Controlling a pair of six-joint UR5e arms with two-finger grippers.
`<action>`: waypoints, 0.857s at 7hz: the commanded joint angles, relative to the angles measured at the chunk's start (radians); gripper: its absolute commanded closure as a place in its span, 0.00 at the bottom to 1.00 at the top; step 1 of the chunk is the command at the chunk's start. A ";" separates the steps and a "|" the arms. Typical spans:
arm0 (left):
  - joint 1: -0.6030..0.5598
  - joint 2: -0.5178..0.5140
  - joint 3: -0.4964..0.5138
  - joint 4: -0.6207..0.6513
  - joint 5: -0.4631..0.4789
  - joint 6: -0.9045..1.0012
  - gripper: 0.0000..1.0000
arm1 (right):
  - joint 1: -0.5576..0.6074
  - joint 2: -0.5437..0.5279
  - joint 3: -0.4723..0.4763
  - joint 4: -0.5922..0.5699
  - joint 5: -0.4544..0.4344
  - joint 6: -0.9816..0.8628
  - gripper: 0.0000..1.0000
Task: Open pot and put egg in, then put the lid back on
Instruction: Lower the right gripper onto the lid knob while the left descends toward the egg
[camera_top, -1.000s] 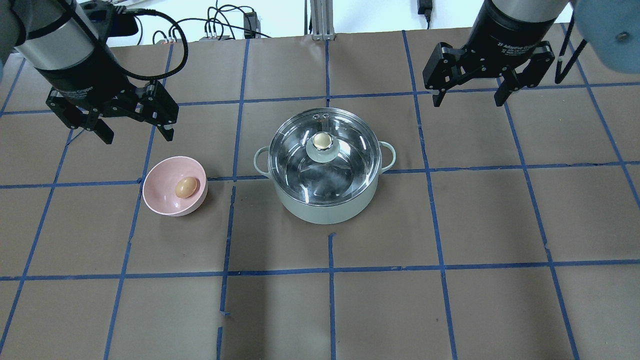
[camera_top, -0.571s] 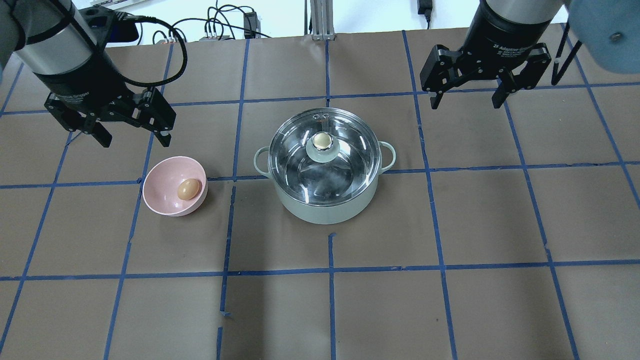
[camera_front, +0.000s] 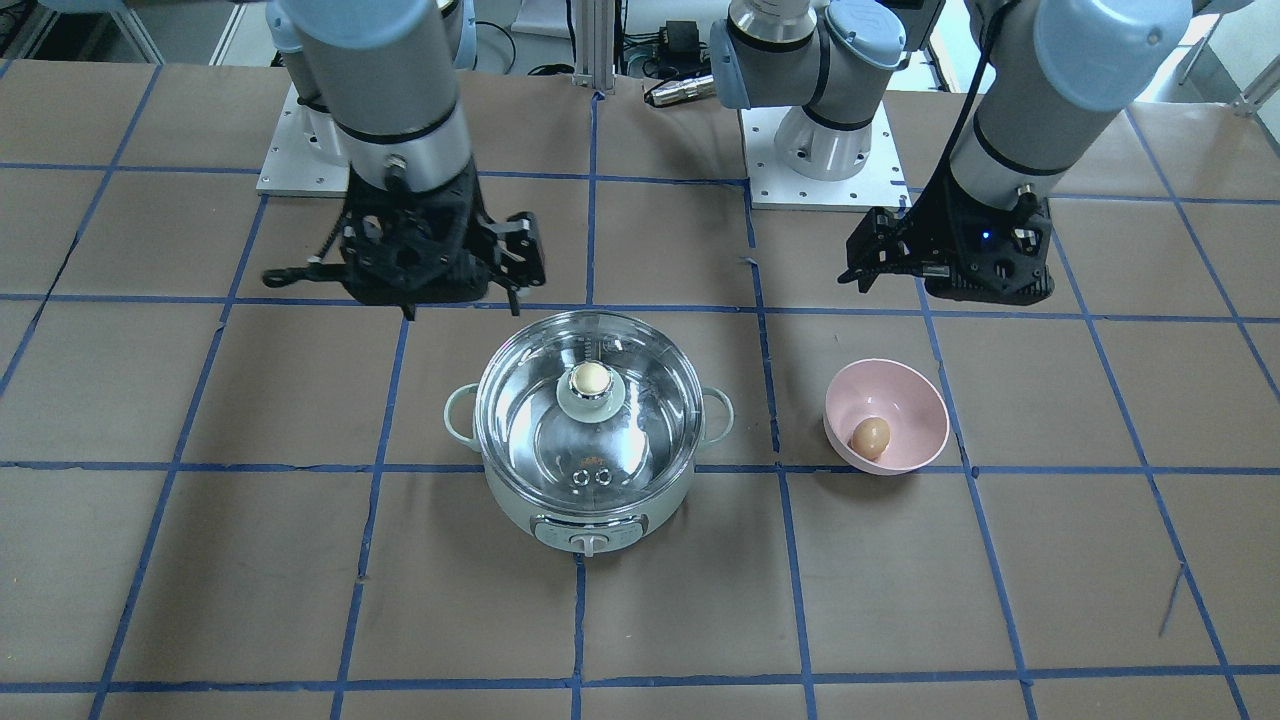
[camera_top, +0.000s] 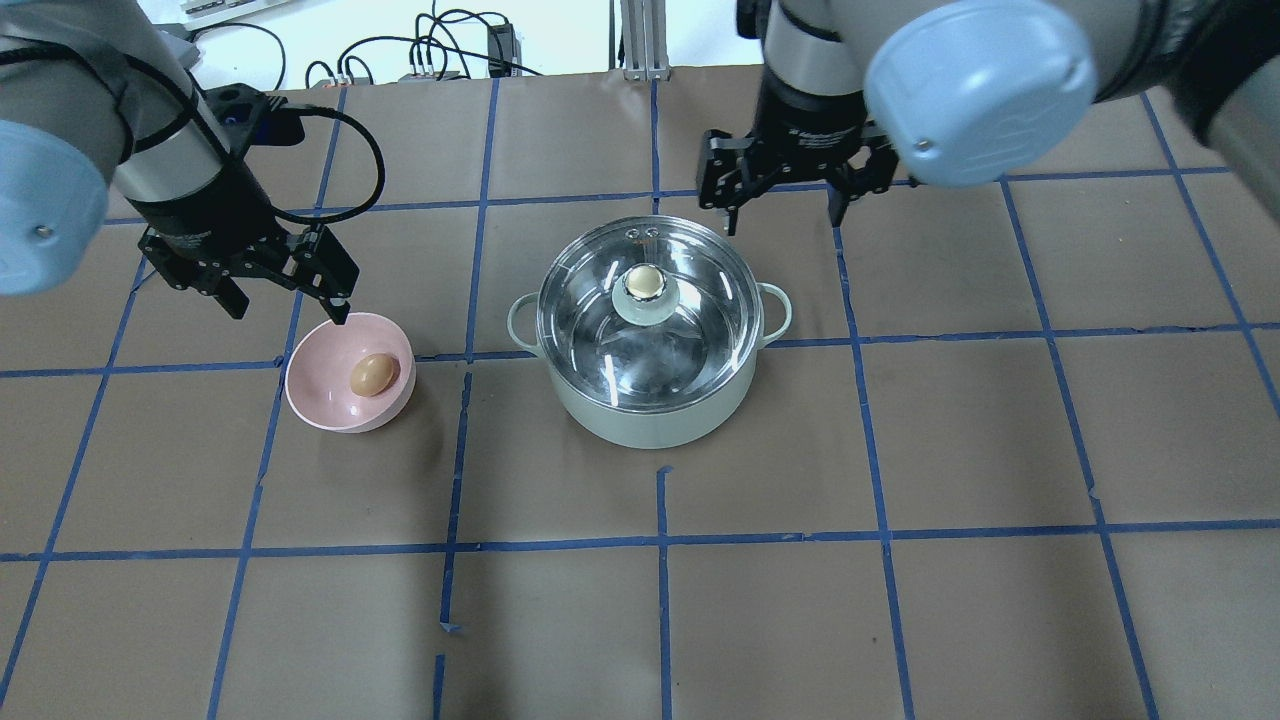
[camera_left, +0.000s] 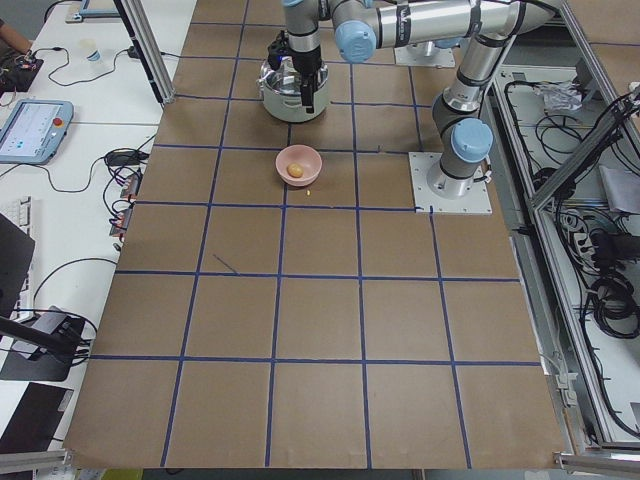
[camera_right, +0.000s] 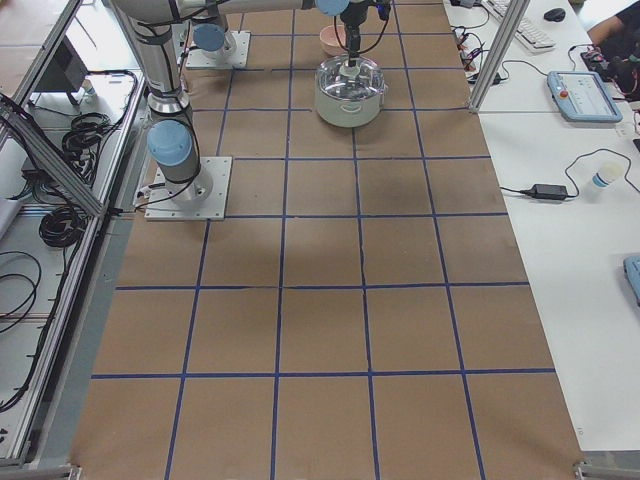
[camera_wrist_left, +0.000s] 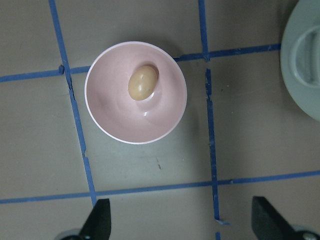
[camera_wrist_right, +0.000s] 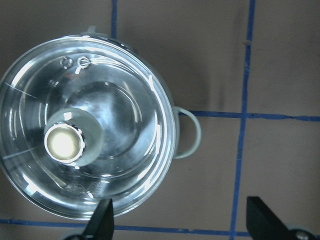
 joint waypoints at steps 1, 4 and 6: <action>0.049 -0.056 -0.066 0.117 -0.001 0.131 0.01 | 0.123 0.120 -0.015 -0.128 -0.002 0.148 0.07; 0.117 -0.102 -0.226 0.351 -0.009 0.297 0.02 | 0.131 0.117 0.090 -0.259 -0.011 0.148 0.06; 0.120 -0.156 -0.275 0.491 -0.010 0.397 0.02 | 0.133 0.120 0.103 -0.268 -0.011 0.162 0.00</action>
